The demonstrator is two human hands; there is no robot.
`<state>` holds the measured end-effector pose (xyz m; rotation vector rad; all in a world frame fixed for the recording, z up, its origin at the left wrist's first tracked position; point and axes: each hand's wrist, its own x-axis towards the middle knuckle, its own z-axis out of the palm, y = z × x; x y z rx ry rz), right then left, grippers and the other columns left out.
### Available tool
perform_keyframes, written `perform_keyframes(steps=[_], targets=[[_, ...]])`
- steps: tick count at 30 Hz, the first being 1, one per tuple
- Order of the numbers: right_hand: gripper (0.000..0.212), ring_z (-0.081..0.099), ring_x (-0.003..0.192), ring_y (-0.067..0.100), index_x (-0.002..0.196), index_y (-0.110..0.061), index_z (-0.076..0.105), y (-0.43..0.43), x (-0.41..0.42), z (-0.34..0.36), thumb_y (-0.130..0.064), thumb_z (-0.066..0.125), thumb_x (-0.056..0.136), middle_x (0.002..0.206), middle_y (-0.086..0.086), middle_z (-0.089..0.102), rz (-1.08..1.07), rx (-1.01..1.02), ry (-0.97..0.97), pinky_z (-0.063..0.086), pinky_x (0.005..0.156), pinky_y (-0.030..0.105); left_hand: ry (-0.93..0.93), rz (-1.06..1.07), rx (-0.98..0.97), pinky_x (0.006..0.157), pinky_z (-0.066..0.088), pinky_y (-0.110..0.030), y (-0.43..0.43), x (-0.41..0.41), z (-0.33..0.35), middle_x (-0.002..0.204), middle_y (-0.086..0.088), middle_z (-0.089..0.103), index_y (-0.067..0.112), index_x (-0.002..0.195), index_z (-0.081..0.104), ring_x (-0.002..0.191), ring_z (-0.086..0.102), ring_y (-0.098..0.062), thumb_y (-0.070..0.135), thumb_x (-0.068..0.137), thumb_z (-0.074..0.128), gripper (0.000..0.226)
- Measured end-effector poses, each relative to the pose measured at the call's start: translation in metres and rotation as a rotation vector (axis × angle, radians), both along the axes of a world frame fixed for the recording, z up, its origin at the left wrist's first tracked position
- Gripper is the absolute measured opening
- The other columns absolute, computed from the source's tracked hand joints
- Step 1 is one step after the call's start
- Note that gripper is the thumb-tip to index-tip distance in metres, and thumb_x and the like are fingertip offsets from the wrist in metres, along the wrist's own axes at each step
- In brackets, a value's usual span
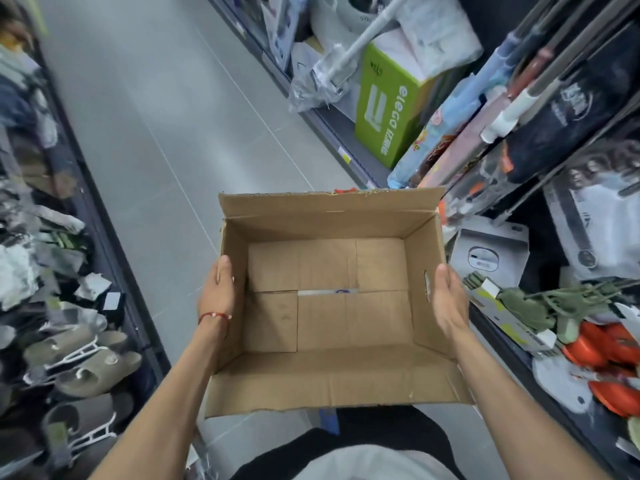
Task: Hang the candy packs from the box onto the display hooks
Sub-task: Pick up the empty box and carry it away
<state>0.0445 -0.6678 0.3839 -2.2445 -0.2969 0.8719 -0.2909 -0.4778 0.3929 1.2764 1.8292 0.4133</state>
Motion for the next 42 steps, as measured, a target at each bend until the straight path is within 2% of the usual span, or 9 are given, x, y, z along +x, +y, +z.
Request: perform_keyframes(steps=[5, 10, 15, 19, 23, 27, 31, 38, 42], targets=[[0.062, 0.028, 0.153, 0.024, 0.159, -0.020, 0.033, 0.109, 0.023, -0.011, -0.054, 0.025, 0.108, 0.165, 0.002, 0.033, 0.015, -0.003, 0.026, 0.019, 0.125, 0.043, 0.017, 0.025, -0.012, 0.120, 0.031, -0.051, 0.110, 0.018, -0.005, 0.155, -0.005, 0.047, 0.020, 0.153, 0.043, 0.143, 0.044, -0.031, 0.072, 0.097, 0.024, 0.078], [0.058, 0.032, 0.151, 0.024, 0.158, -0.016, 0.034, 0.203, 0.041, -0.005, -0.048, 0.027, 0.110, 0.163, 0.003, 0.036, 0.028, -0.001, 0.045, 0.021, 0.122, 0.037, 0.049, 0.010, -0.011, 0.122, 0.027, -0.051, 0.201, 0.031, -0.001, 0.160, -0.002, 0.041, 0.023, 0.156, 0.038, 0.147, 0.038, -0.030, 0.068, 0.101, 0.024, 0.073], [0.059, 0.031, 0.151, 0.026, 0.157, -0.023, 0.036, 0.279, 0.038, -0.008, -0.055, 0.028, 0.108, 0.163, -0.002, 0.037, -0.037, -0.019, 0.047, 0.019, 0.126, 0.045, -0.008, 0.007, -0.069, 0.119, 0.034, -0.052, 0.291, 0.032, -0.005, 0.153, -0.005, 0.050, 0.024, 0.154, 0.041, 0.139, 0.049, -0.031, 0.083, 0.085, 0.022, 0.093], [0.059, 0.034, 0.149, 0.028, 0.157, -0.022, 0.038, 0.340, 0.019, -0.012, -0.054, 0.026, 0.108, 0.161, 0.001, 0.040, -0.134, -0.038, 0.039, 0.022, 0.124, 0.043, -0.017, -0.113, -0.041, 0.123, 0.023, -0.039, 0.381, 0.039, -0.008, 0.160, -0.005, 0.040, 0.018, 0.155, 0.040, 0.148, 0.036, -0.026, 0.057, 0.106, 0.030, 0.064], [0.057, 0.031, 0.151, 0.026, 0.157, -0.017, 0.036, 0.391, -0.008, -0.012, -0.048, 0.027, 0.110, 0.163, 0.004, 0.036, -0.279, -0.031, 0.034, 0.020, 0.123, 0.037, 0.003, -0.282, -0.018, 0.125, 0.019, -0.037, 0.475, 0.045, -0.005, 0.162, -0.003, 0.037, 0.017, 0.155, 0.039, 0.151, 0.032, -0.022, 0.055, 0.107, 0.030, 0.062], [0.062, 0.030, 0.151, 0.028, 0.156, -0.019, 0.038, 0.431, -0.029, -0.015, -0.055, 0.028, 0.107, 0.164, 0.005, 0.035, -0.438, -0.029, 0.046, 0.020, 0.125, 0.042, 0.020, -0.412, 0.016, 0.125, 0.021, -0.040, 0.554, 0.068, 0.002, 0.161, -0.003, 0.039, 0.018, 0.155, 0.041, 0.150, 0.033, -0.023, 0.056, 0.106, 0.030, 0.062], [0.067, 0.029, 0.152, 0.031, 0.157, -0.023, 0.038, 0.452, -0.037, -0.024, -0.063, 0.028, 0.104, 0.164, 0.004, 0.034, -0.593, -0.047, 0.092, 0.021, 0.125, 0.050, 0.075, -0.521, -0.021, 0.123, 0.026, -0.043, 0.608, 0.101, -0.001, 0.157, -0.001, 0.046, 0.025, 0.153, 0.044, 0.146, 0.040, -0.028, 0.069, 0.098, 0.028, 0.072], [0.059, 0.045, 0.142, 0.029, 0.149, -0.023, 0.048, 0.485, -0.024, -0.065, -0.059, 0.034, 0.105, 0.154, 0.003, 0.049, -0.756, 0.024, 0.098, 0.032, 0.119, 0.042, 0.093, -0.595, -0.088, 0.120, 0.032, -0.051, 0.669, 0.163, -0.045, 0.152, -0.003, 0.052, 0.025, 0.151, 0.045, 0.140, 0.047, -0.031, 0.078, 0.091, 0.029, 0.082], [0.061, 0.044, 0.142, 0.029, 0.149, -0.027, 0.048, 0.502, -0.021, -0.097, -0.063, 0.033, 0.103, 0.154, 0.003, 0.050, -0.833, -0.044, 0.131, 0.032, 0.120, 0.046, 0.117, -0.631, -0.142, 0.119, 0.033, -0.052, 0.694, 0.189, -0.085, 0.149, -0.005, 0.055, 0.026, 0.149, 0.047, 0.137, 0.050, -0.031, 0.082, 0.087, 0.030, 0.085]])
